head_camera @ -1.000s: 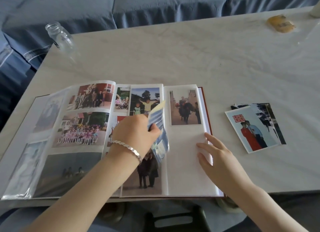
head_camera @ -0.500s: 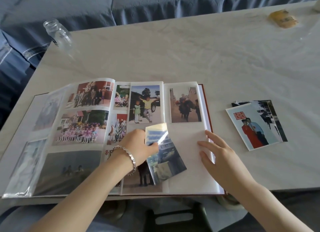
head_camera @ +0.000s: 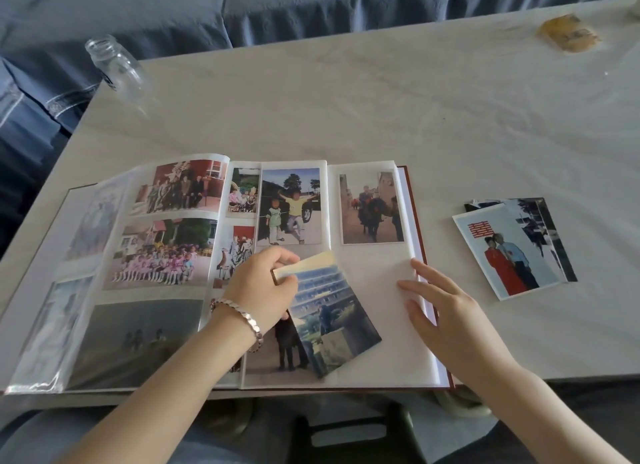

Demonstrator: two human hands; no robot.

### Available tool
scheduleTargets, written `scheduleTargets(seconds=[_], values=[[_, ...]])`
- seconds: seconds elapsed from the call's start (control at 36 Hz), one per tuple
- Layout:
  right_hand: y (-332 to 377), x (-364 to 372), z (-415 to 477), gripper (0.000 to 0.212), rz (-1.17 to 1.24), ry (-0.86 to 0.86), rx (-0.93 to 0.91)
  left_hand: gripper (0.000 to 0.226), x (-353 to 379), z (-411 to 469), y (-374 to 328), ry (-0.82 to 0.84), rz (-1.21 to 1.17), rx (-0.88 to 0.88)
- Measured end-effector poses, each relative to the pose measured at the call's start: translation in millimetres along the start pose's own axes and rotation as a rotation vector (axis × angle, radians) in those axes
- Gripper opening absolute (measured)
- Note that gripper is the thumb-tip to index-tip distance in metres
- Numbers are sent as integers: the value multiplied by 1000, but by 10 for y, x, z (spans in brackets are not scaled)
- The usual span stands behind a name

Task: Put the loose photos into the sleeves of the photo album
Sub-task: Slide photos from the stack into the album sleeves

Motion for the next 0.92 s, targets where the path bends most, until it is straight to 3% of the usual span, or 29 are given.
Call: scheduleTargets(seconds=[0.25,0.47,0.61,0.78,0.92], values=[[-18,0,-4,31,34,-26,-28,14,153,93,-7,201,115,-1],[-34,-2,-2,31,55,-55,-33,18,204,126,-83,243,145,24],[-55,0,-4,32,61,-69,-49,20,351,116,-261,192,76,70],[-56,10,-4,34,102,-66,-79,15,296,71,-158,42,-41,-30],[-61,5,-6,32,136,-80,-116,12,252,14,-10,119,31,-111]])
Point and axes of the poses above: each hand's wrist, its own z-axis towards the middle knuckle, its own x-axis out of the palm, y = z × x, the point moved 10 cm from there along z, towards the middle knuckle, and after that the axes turned 3 degrees about -y, right-handed, at the moved point
